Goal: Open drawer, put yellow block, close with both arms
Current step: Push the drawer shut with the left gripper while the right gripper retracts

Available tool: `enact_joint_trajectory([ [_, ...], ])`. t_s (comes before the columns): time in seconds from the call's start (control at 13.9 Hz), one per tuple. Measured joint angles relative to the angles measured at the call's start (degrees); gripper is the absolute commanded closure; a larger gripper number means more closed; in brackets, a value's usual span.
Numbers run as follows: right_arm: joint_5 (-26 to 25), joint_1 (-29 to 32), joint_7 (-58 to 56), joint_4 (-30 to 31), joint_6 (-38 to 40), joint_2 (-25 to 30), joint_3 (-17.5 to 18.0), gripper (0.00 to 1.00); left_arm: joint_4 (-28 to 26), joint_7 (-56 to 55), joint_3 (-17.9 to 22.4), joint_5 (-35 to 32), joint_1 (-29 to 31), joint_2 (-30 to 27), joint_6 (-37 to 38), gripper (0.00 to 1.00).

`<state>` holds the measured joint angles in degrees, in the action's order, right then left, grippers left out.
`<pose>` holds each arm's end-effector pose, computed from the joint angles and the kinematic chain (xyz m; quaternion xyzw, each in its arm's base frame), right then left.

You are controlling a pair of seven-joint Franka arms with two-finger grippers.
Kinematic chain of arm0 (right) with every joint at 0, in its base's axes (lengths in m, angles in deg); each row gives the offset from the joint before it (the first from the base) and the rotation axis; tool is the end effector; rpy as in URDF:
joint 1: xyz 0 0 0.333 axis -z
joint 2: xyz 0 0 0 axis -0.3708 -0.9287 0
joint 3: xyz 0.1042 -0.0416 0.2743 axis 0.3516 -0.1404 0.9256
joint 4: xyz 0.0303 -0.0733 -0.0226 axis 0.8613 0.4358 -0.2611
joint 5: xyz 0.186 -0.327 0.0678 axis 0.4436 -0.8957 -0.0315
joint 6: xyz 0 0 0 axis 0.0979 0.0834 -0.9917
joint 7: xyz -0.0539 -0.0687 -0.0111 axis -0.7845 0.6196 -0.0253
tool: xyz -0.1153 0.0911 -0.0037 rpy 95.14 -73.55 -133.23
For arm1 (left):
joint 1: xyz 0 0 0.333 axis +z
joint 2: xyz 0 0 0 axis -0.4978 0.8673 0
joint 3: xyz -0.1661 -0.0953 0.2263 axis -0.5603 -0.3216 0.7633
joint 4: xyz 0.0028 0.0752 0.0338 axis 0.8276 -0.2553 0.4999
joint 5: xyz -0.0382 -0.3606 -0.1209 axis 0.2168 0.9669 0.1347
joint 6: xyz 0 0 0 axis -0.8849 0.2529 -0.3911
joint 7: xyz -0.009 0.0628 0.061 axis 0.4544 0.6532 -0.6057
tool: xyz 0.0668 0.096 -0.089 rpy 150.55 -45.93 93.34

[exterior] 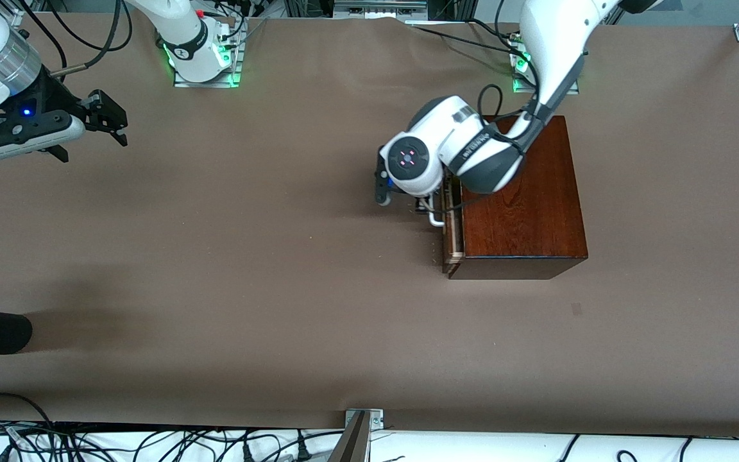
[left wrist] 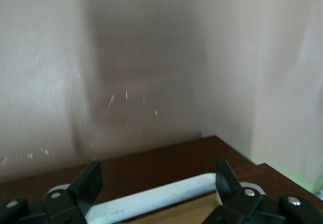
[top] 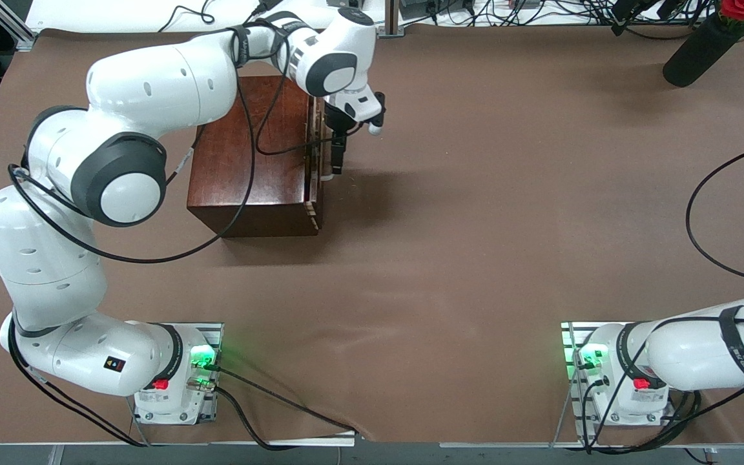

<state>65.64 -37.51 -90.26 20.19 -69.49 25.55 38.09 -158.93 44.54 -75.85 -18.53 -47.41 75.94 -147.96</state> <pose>0.5292 0.0893 0.5587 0.9848 0.1716 0.0243 0.0149 0.4869 -0.3811 0.2426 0.6706 -0.7162 -0.1878 0.0453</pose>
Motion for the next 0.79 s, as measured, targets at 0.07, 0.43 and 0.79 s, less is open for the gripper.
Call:
enact_joint_trajectory([
  [0.07, 0.00, 0.00, 0.05, 0.00, 0.02, 0.00, -0.01, 0.00, -0.09, 0.29, -0.01, 0.00, 0.69, -0.12, 0.64, 0.00],
  [0.43, 0.00, 0.00, 0.24, 0.00, 0.12, 0.00, -0.05, 0.00, -0.19, 0.36, 0.01, 0.00, 1.21, -0.74, 1.45, 0.00],
  [0.79, 0.01, 0.03, 0.61, 0.00, 0.33, -0.02, -1.04, 0.00, 0.84, -5.10, 0.10, 0.00, 2.08, -9.17, 1.70, 0.00],
])
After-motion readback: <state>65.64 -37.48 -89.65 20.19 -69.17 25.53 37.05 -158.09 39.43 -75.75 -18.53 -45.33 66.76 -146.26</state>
